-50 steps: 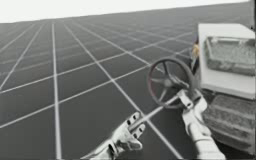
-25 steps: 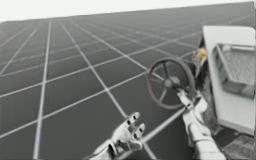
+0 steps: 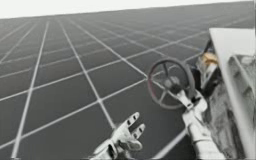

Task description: Pick up and drop off the object

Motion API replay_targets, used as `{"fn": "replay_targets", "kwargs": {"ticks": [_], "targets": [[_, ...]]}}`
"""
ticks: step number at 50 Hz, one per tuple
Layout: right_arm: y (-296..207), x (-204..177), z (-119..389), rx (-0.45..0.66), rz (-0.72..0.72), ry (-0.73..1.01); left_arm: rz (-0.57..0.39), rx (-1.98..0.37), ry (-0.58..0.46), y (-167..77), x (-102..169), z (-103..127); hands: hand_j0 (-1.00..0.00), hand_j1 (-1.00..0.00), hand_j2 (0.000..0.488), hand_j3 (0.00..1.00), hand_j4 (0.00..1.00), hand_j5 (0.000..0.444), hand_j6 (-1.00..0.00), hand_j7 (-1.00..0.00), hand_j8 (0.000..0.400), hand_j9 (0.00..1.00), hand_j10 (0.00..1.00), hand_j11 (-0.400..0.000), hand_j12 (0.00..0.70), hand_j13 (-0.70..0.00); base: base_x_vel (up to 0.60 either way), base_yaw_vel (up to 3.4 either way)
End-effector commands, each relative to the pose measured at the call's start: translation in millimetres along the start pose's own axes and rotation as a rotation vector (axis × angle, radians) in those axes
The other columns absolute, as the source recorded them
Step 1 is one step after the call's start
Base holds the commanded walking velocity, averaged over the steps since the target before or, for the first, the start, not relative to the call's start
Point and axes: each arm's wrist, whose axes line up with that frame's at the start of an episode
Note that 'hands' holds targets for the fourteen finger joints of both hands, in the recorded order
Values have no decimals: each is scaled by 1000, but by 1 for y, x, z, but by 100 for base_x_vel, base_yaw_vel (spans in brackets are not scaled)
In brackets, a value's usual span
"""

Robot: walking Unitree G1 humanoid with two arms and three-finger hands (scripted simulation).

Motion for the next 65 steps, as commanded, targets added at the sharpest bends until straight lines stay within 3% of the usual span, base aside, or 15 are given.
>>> {"fn": "replay_targets", "kwargs": {"ticks": [1, 65], "targets": [[15, -5, 7, 6, 46, -31, -3, -12, -16, 3, -3, 0, 0, 0, 0, 1000, 1000, 0, 0, 0, 0, 1000, 1000, -400, 0, -700, 57, 5], [15, -5, 7, 6, 46, -31, -3, -12, -16, 3, -3, 0, 0, 0, 0, 1000, 1000, 0, 0, 0, 0, 1000, 1000, -400, 0, -700, 58, 4]]}}
